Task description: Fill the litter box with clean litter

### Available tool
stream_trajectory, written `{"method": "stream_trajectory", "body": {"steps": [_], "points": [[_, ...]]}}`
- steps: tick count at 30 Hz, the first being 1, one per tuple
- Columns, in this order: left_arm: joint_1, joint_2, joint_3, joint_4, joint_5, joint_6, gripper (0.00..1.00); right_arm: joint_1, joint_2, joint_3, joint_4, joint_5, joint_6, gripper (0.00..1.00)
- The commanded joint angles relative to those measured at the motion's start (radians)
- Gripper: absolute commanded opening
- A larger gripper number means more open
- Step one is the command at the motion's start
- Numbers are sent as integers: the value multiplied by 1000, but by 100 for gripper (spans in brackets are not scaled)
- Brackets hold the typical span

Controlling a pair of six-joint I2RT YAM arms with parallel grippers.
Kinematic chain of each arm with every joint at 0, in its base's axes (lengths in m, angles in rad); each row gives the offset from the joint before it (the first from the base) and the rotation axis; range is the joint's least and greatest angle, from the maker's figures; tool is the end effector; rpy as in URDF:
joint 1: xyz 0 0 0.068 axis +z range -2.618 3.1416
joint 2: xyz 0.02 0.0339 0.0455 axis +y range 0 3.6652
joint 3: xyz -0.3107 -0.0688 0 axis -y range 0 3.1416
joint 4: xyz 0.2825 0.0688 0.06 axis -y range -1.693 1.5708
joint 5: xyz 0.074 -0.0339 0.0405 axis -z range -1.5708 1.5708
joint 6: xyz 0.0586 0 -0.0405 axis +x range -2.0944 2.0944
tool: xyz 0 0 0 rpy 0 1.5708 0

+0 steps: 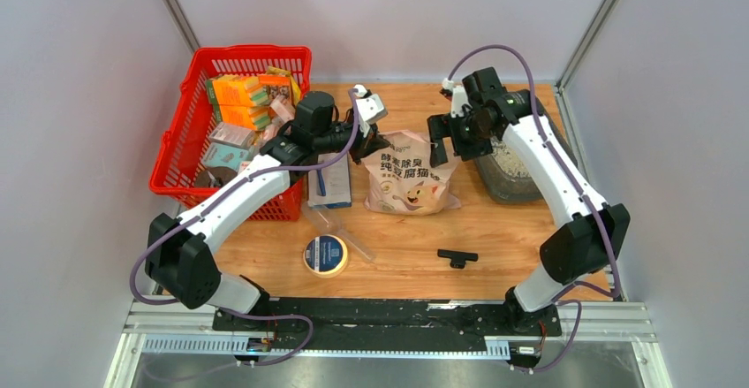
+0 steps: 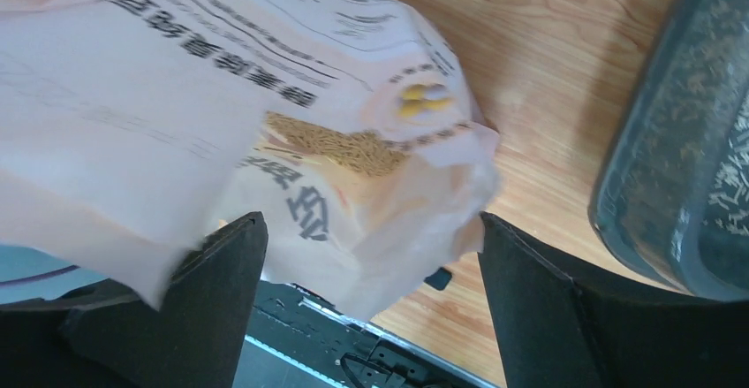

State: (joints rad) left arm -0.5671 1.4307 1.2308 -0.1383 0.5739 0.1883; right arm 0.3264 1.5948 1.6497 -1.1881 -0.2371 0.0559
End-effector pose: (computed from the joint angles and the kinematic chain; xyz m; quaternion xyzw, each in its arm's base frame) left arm 0.3048 -0.2318 0.3830 0.4407 0.6672 -0.3312 0.5010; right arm 0.3382 0.1290 0.3809 -0.1561 0.9570 0.1543 0.1897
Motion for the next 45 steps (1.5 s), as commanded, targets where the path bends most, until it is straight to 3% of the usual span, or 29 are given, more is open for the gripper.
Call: {"method": "stream_trajectory", "body": {"steps": [1, 6, 12, 15, 16, 17, 19, 30, 41, 43, 44, 45], "points": [[3, -53, 70, 258, 38, 3, 0, 34, 45, 68, -4, 11, 4, 86], [3, -56, 76, 237, 38, 20, 0, 36, 71, 76, -33, 171, 24, 76], [3, -65, 76, 212, 35, 40, 0, 25, 54, 32, -45, 236, 58, 68], [1, -65, 81, 210, 34, 39, 0, 23, 59, 24, -30, 211, 52, 44], [1, -62, 82, 210, 30, 39, 0, 23, 63, 30, -24, 194, 53, 25], [0, -61, 84, 209, 29, 46, 0, 23, 67, 48, -12, 150, 56, 14], [-1, -53, 94, 209, 15, 59, 0, 25, 89, 73, 2, 131, 58, 0], [30, 60, 263, 295, -31, 99, 0, 25, 234, 349, 51, 170, 51, 0], [32, 119, 289, 191, 4, 143, 0, 7, 237, 282, 90, 214, 47, 0], [33, 117, 286, 177, 6, 148, 0, -1, 252, 291, 97, 235, 45, 11], [32, 119, 288, 163, 1, 151, 0, -9, 258, 311, 100, 236, 45, 27], [32, 123, 291, 149, -2, 155, 0, -16, 263, 320, 104, 228, 41, 59]]}}
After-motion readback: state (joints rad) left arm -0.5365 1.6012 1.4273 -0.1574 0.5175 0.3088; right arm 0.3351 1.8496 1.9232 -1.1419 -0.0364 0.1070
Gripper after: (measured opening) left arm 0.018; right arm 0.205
